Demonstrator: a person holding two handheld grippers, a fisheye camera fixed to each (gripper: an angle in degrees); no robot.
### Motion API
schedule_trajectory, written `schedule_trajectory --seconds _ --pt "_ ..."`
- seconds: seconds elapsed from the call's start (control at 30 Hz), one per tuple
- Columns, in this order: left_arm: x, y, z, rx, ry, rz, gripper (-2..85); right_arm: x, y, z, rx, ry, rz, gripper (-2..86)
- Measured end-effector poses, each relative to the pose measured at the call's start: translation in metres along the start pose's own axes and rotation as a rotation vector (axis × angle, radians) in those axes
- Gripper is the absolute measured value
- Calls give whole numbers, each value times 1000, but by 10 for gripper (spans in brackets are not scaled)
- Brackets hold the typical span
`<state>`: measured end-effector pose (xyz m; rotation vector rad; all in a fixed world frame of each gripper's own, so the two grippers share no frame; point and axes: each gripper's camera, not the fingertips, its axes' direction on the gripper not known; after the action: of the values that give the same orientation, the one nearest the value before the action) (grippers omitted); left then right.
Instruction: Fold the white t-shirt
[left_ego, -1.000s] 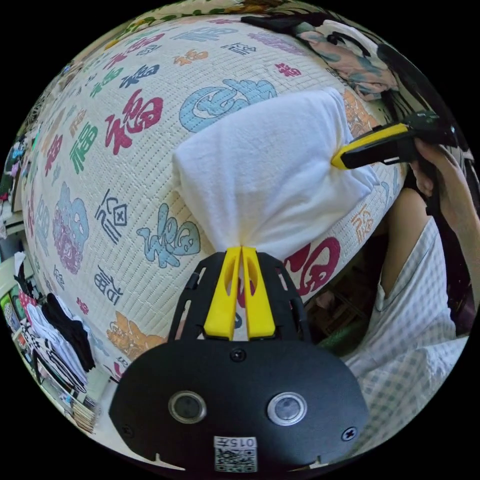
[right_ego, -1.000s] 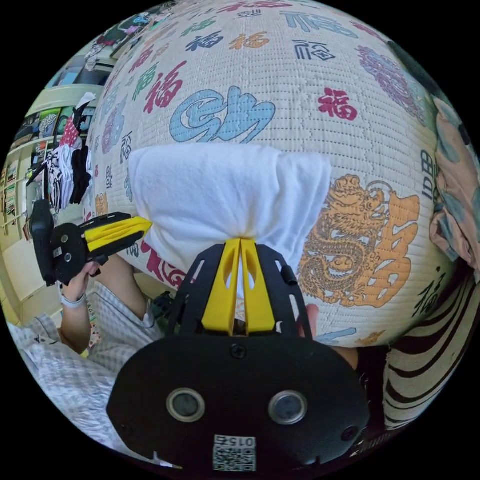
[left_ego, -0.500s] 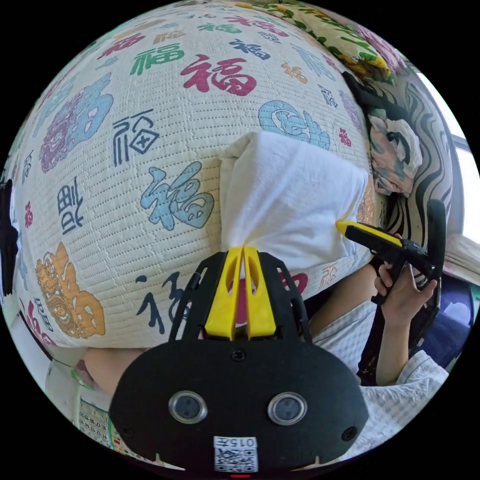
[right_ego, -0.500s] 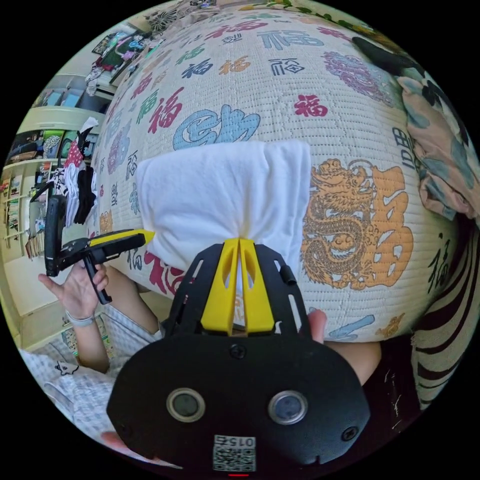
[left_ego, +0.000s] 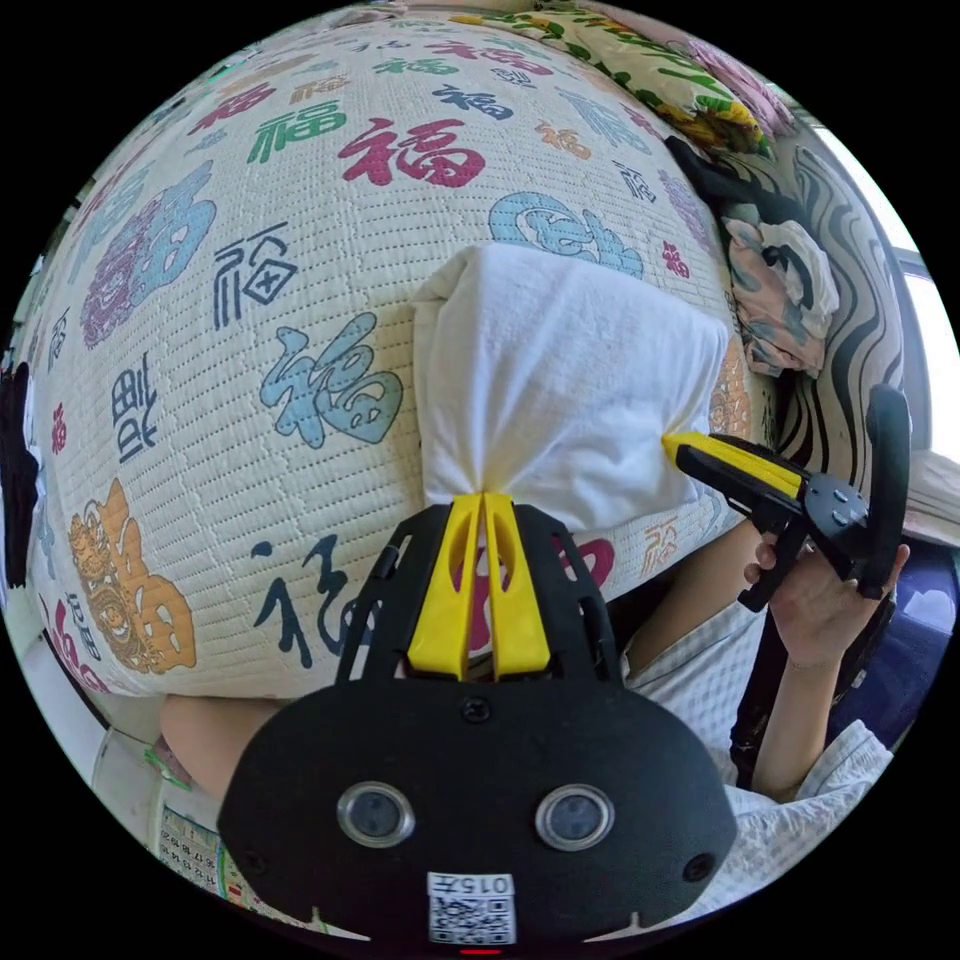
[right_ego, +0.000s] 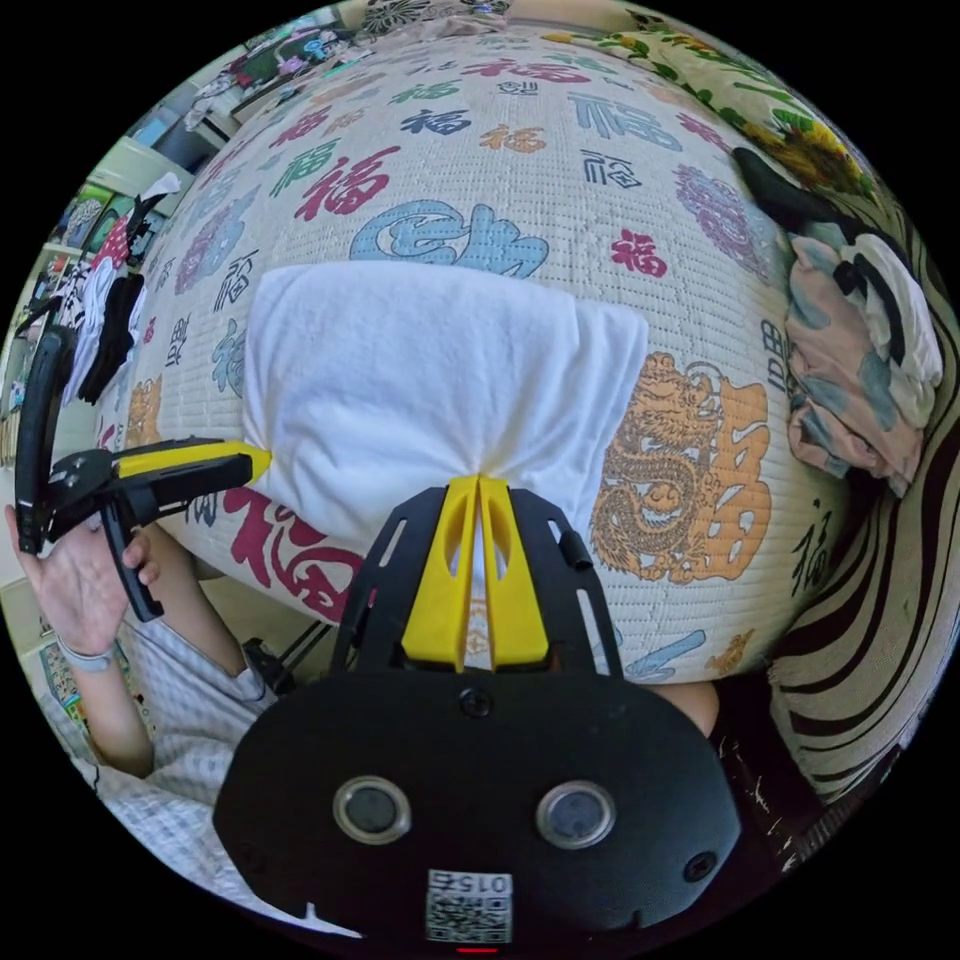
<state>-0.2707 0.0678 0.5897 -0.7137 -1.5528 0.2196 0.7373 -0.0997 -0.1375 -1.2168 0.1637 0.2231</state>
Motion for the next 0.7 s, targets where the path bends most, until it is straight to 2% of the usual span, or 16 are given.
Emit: schedule_trajectory --seconds 0.27,0.47,0.7 --pt "-26 21 -22 38 93 -39 -8 -23 -5 37 61 -38 29 -10" --pt "-21 30 -37 48 -1 -32 -8 -50 -20 66 47 8 59 -8" --pt "-33 52 -74 93 -13 -94 -5 -85 -36 80 86 6 84 -7"
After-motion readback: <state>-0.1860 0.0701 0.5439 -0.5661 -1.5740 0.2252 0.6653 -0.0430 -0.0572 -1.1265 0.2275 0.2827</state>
